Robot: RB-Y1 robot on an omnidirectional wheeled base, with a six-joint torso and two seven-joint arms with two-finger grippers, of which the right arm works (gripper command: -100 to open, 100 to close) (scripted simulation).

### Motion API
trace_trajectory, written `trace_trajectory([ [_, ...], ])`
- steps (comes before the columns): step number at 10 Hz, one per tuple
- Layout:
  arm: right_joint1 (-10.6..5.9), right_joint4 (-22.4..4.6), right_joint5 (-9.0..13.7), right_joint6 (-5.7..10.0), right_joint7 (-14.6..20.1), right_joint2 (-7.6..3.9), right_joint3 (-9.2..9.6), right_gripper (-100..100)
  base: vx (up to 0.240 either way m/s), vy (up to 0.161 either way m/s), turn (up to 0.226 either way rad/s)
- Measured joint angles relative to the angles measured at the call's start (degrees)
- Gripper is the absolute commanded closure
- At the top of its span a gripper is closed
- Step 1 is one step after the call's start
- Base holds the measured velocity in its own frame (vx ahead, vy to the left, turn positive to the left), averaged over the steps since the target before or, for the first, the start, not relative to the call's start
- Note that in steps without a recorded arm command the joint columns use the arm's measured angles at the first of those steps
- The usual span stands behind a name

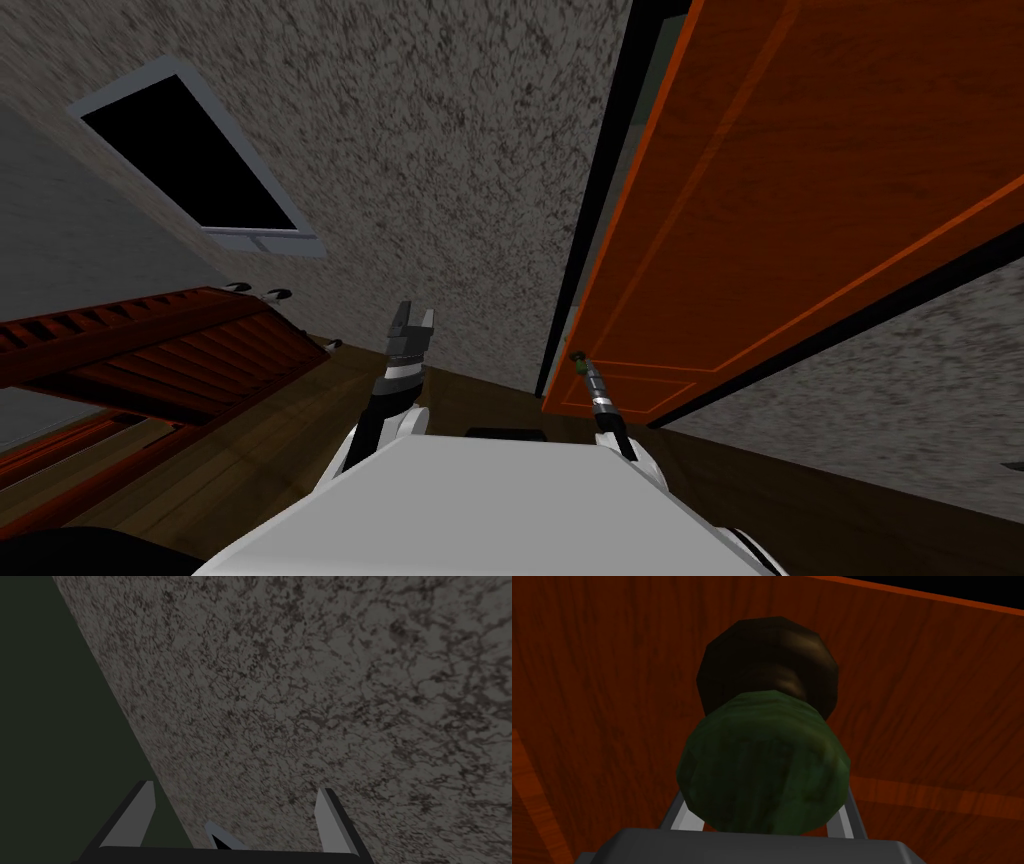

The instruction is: Pull the door open

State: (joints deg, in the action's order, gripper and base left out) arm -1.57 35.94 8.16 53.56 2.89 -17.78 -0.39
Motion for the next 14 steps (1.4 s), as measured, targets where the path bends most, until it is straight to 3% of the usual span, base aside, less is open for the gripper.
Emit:
trace_trajectory([
  [3, 1.76, 3.4, 0.9, -2.08, 1.9, -0.1, 0.2, 100, -0.038, -0.018, 0.076],
  [4, 1.39, 2.9, 1.6, -2.0, 3.1, -0.11, 0.33, 100, -0.04, -0.027, 0.031],
  [5, 0.19, 0.5, 1.8, -0.72, 4.3, -0.08, 0.52, 100, -0.054, -0.021, 0.067],
  [6, 1.29, 2.5, 2.5, -1.56, 5.4, 0.01, 0.63, 100, -0.056, -0.016, 0.027],
  [7, 1.05, 2.4, 2.9, -1.92, 6.6, -0.09, 0.83, 100, -0.06, -0.022, 0.088],
  [9, -0.26, 0.0, 3.8, -1.11, 9.2, -0.14, 1.23, 100, -0.027, -0.024, 0.027],
  [10, 0.6, 1.6, 3.9, -1.78, 9.6, -0.08, 1.3, 100, -0.037, -0.019, 0.031],
  [14, 0.21, 1.5, 6.4, -2.45, 15.2, -0.28, 2.1, 100, -0.063, -0.023, 0.071],
])
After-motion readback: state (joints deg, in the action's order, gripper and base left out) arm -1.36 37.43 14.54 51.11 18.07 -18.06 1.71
